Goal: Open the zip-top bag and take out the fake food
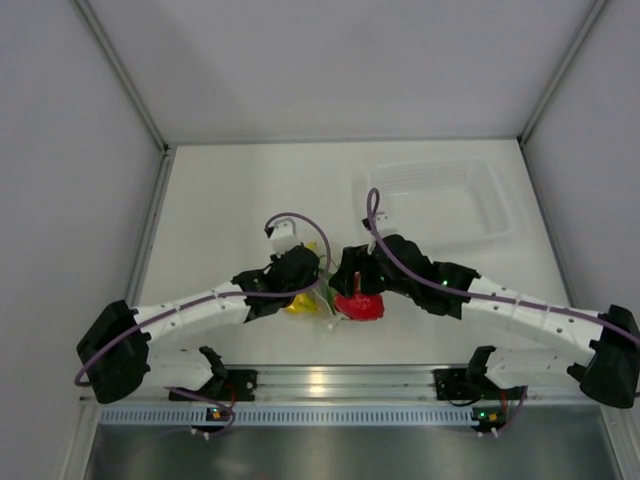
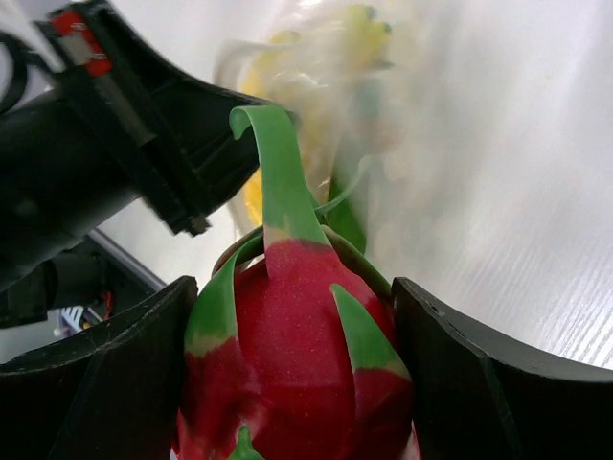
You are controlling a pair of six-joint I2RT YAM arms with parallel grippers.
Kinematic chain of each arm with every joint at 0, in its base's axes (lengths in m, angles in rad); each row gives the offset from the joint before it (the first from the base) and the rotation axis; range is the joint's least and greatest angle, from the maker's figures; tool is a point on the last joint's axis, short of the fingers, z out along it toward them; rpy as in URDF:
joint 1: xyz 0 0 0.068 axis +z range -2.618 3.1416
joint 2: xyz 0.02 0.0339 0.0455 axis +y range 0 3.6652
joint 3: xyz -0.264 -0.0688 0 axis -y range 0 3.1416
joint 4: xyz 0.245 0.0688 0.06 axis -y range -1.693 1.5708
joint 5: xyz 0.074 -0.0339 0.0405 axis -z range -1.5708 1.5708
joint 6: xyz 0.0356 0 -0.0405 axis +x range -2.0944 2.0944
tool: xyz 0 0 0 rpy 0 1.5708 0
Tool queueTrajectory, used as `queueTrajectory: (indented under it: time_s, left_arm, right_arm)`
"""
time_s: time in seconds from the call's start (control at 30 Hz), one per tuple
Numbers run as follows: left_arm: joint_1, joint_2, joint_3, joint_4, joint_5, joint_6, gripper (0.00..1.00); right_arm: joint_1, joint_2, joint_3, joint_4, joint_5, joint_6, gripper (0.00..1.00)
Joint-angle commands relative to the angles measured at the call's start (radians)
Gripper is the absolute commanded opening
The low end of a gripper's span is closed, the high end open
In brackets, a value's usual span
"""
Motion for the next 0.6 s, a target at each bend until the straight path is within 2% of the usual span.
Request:
queueTrajectory:
  time_s: [0.0, 0.17, 0.27, 0.4, 0.57]
  left_arm:
    - [-0.003, -0.024, 0.005, 0.023, -0.048, -0.030, 0.00]
    - [-0.002, -0.046, 0.008, 0.009, -0.068, -0.054, 0.00]
    - [-0.002, -0.049, 0.017, 0.001, -0.080, -0.056, 0.00]
    - [-0.002, -0.044, 0.020, 0.000, -0.068, -0.059, 0.00]
    - [-0.002, -0.058, 0.014, 0.000, -0.051, -0.051, 0.00]
  right_arm:
    - [-0.007, -0.076, 0.135, -0.009, -0.091, -0.081, 0.00]
    - [-0.030, -0.115, 0.142, -0.115, -0.170, -0.175, 0.00]
    - [-0.055, -0.138, 0.125, -0.121, -0.217, -0.196, 0.00]
    - [-0.118, -0.204, 0.138, -0.144, -0.130, -0.196, 0.00]
    - [-0.273, -0.178, 0.237, -0.227, -0.054, -0.259, 0.00]
